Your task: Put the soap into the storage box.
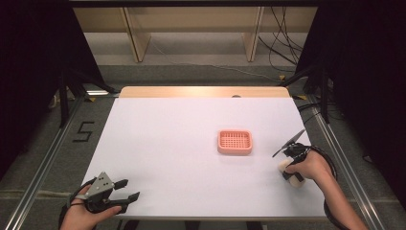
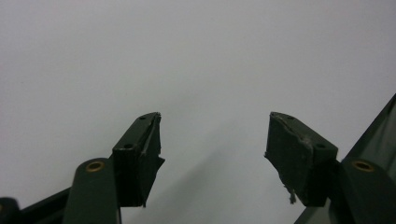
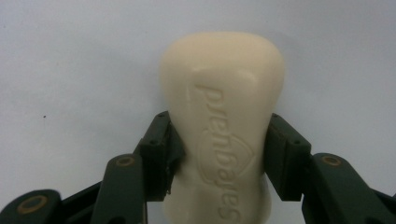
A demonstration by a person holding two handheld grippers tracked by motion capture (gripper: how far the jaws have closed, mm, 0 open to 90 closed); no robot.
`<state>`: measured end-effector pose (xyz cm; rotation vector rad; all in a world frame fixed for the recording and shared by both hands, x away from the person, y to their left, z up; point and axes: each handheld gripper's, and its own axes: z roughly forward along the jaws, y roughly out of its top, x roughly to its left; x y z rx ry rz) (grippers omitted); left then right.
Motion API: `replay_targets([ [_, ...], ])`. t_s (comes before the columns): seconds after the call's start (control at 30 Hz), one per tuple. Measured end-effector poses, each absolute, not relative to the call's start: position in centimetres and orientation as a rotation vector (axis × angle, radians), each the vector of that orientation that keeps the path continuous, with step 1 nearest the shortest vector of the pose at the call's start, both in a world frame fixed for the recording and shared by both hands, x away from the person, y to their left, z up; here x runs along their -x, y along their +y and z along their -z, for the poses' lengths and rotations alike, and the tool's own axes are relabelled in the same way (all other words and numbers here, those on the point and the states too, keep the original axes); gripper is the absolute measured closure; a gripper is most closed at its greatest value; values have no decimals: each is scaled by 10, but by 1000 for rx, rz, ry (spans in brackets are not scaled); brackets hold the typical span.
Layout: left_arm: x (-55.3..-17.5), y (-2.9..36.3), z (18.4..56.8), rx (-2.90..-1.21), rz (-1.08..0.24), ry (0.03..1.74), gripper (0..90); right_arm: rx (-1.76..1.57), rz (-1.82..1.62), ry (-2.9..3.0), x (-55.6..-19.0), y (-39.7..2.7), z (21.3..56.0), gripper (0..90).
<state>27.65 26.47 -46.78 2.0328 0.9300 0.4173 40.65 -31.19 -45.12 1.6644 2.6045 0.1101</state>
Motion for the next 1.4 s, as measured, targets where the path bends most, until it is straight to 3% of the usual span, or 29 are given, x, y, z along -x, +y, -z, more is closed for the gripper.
replay_targets([
  [1.4, -276, 263, 468, -2019, -410, 947, 350, -1678, -441, 2392, -378, -320, 425, 506],
])
